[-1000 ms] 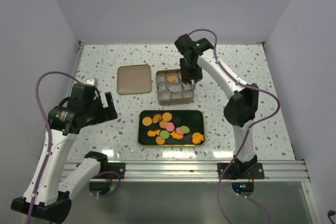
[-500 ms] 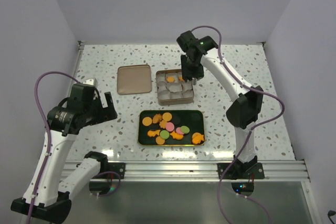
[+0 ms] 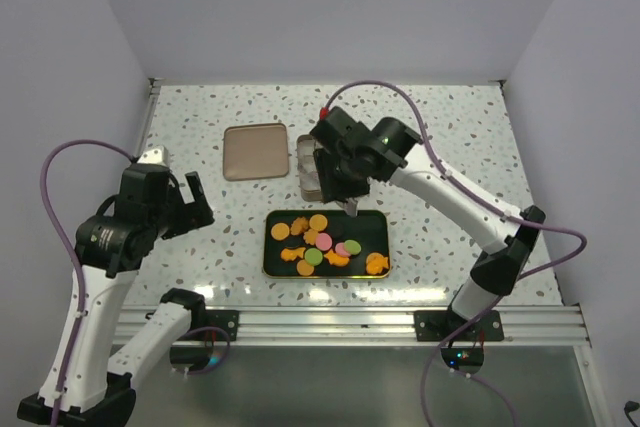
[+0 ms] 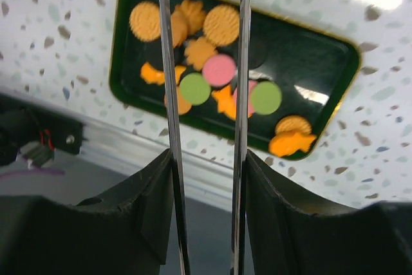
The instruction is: Pack the cookies
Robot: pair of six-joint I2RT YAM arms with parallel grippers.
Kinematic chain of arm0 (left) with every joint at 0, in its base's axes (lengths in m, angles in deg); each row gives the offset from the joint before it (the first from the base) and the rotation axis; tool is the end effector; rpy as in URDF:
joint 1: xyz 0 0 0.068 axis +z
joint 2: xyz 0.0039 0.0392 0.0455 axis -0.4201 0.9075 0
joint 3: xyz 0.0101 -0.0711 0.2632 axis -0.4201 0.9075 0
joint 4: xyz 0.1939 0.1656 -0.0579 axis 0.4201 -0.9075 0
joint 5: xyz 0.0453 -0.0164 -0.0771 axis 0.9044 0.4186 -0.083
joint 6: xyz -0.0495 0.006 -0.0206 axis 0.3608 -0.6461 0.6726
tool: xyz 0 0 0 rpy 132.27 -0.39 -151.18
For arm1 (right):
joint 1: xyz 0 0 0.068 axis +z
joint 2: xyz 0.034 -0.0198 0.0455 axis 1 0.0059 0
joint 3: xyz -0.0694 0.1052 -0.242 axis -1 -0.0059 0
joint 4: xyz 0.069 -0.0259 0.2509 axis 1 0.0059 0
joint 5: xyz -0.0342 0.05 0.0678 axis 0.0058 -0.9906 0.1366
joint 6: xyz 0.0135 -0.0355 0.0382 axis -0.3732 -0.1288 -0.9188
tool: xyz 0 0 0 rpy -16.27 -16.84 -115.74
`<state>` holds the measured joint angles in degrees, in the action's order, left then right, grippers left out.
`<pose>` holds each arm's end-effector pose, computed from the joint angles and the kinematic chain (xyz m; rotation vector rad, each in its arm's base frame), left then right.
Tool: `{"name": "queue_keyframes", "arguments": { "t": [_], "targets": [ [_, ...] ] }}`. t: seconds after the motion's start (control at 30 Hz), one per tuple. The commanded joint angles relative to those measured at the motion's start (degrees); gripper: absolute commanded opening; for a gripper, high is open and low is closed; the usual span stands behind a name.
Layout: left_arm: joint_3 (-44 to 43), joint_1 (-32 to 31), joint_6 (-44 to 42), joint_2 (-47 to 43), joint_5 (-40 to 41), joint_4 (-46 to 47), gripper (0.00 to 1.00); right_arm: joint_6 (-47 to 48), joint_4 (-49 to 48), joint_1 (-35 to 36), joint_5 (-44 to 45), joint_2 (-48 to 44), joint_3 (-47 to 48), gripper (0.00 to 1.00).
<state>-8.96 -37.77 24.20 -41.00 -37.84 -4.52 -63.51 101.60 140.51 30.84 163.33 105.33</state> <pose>0.1037 -0.0176 0.3665 -0.4365 2.3800 -0.1377 0.2127 0.2526 0.3901 -0.2801 2.6489 0.3133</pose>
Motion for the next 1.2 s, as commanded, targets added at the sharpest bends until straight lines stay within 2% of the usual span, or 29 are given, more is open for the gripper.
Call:
{"name": "queue_keyframes", "arguments": {
  "t": [0.0,0.3,0.67,1.17],
  "targets": [
    [-2.70,-0.34,3.29,-1.53,6.97,-2.10,1.00,-7.84,-5.19,5.20,-1.94,-3.91,-7.09,0.47],
    [0.82,-0.34,3.56,-3.02,1.71,-2.37,1.00,-12.51,-9.24,10.58,-2.82,-5.06,-15.47,0.46],
    [1.43,-0.34,2.24,-3.47,0.30,-2.72,1.00,-13.91,-9.07,13.57,-2.82,-1.10,-15.47,0.44],
    [1.70,-0.34,1.44,-3.47,-0.75,-2.11,1.00,-14.35,-6.43,14.28,-0.62,0.04,-16.70,0.43]
  ]
}}
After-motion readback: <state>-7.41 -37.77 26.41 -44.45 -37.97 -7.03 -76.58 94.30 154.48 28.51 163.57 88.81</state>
